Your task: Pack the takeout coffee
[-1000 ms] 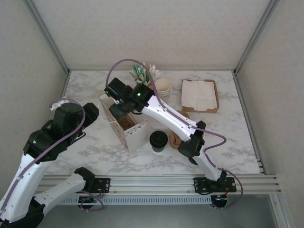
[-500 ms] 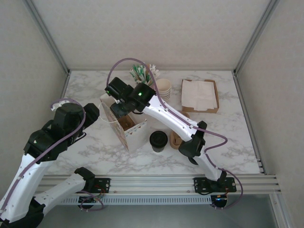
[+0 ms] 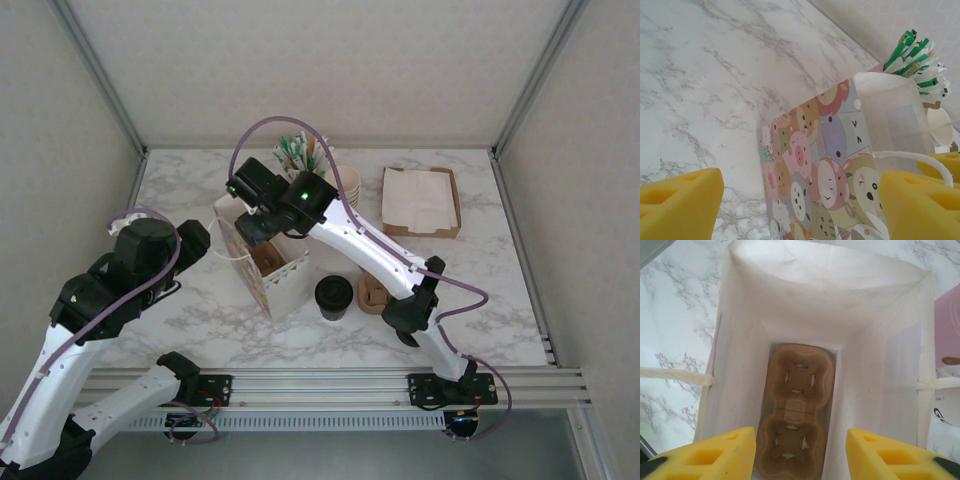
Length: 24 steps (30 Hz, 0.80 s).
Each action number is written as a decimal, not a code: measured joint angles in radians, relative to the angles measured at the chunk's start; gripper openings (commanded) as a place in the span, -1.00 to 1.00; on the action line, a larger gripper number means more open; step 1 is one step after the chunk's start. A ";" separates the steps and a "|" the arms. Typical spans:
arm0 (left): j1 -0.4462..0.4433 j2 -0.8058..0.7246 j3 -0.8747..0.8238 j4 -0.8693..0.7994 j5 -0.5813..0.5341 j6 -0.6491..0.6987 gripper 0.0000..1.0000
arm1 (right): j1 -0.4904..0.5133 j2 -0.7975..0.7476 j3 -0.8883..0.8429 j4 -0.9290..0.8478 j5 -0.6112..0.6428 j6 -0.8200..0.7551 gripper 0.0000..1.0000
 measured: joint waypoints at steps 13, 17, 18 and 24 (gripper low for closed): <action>0.000 0.025 0.016 -0.018 0.003 0.016 0.64 | 0.003 -0.168 -0.024 0.000 0.082 -0.010 0.41; 0.000 0.024 0.017 -0.018 0.000 0.022 0.63 | 0.003 -0.334 -0.135 0.042 0.197 -0.034 0.97; 0.000 0.023 0.019 -0.019 -0.003 0.025 0.63 | 0.003 -0.386 -0.182 0.058 0.229 -0.042 0.97; 0.000 0.025 0.061 -0.042 -0.057 0.055 0.64 | -0.014 -0.642 -0.440 0.090 0.292 -0.068 0.97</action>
